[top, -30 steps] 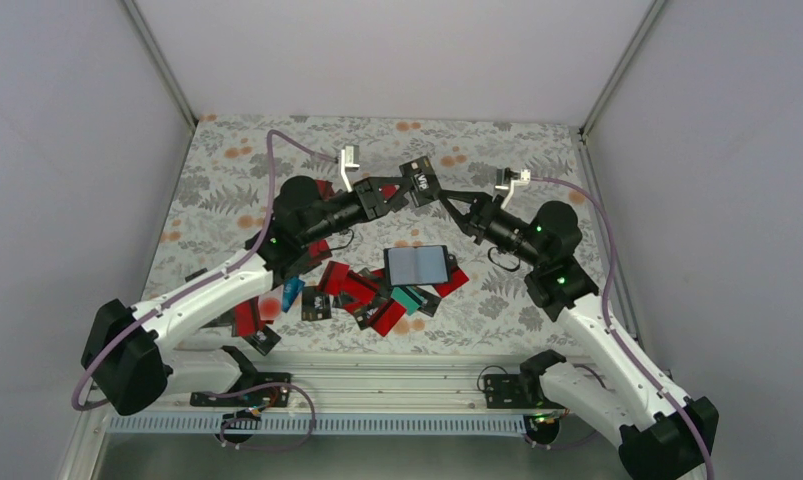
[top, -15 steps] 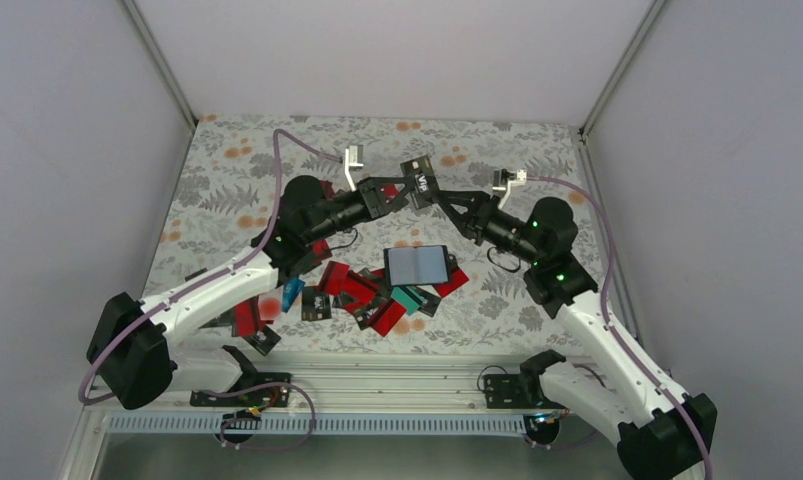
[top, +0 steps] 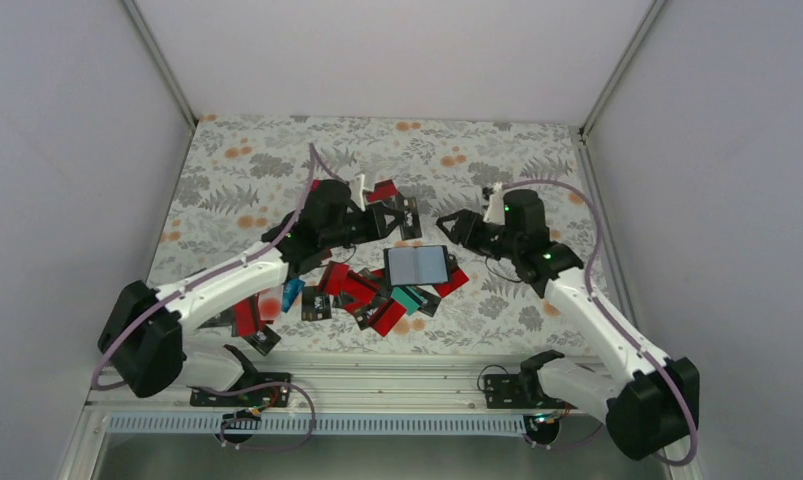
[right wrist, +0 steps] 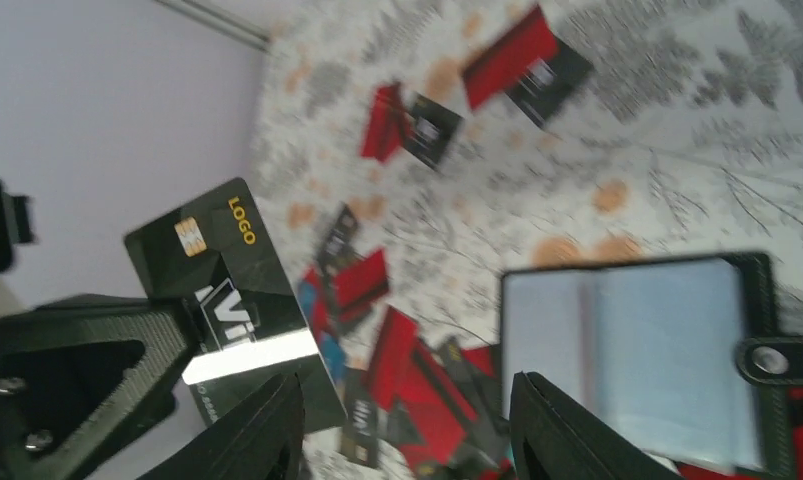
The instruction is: Put the credit cards into the card holder
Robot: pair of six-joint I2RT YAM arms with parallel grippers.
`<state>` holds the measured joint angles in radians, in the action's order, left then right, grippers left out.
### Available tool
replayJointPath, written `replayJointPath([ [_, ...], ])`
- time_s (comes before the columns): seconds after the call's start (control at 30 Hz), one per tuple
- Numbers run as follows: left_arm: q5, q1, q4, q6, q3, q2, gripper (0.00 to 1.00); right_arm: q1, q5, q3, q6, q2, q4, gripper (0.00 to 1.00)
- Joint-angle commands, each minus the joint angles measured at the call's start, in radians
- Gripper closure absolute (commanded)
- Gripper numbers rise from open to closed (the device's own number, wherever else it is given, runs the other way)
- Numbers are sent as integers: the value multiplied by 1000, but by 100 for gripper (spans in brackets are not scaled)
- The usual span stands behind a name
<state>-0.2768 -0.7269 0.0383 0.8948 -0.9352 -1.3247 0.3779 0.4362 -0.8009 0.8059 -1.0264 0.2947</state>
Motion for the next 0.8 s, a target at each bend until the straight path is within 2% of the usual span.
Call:
replayJointPath([
  [0.0, -24, 9, -104, -57, -11, -93, 98, -10, 37, 52, -199, -120, 56, 47],
  [0.13, -81, 15, -155, -78, -53, -212, 98, -10, 85, 51, -274, -243, 48, 48],
  [0.33, -128, 20, -157, -57, -86, -343, 98, -10, 84, 44, -286, -352, -8, 49],
  [0.77, -157, 21, -148, 4, -93, -449, 98, -28, 91, 29, -300, -504, -75, 51],
])
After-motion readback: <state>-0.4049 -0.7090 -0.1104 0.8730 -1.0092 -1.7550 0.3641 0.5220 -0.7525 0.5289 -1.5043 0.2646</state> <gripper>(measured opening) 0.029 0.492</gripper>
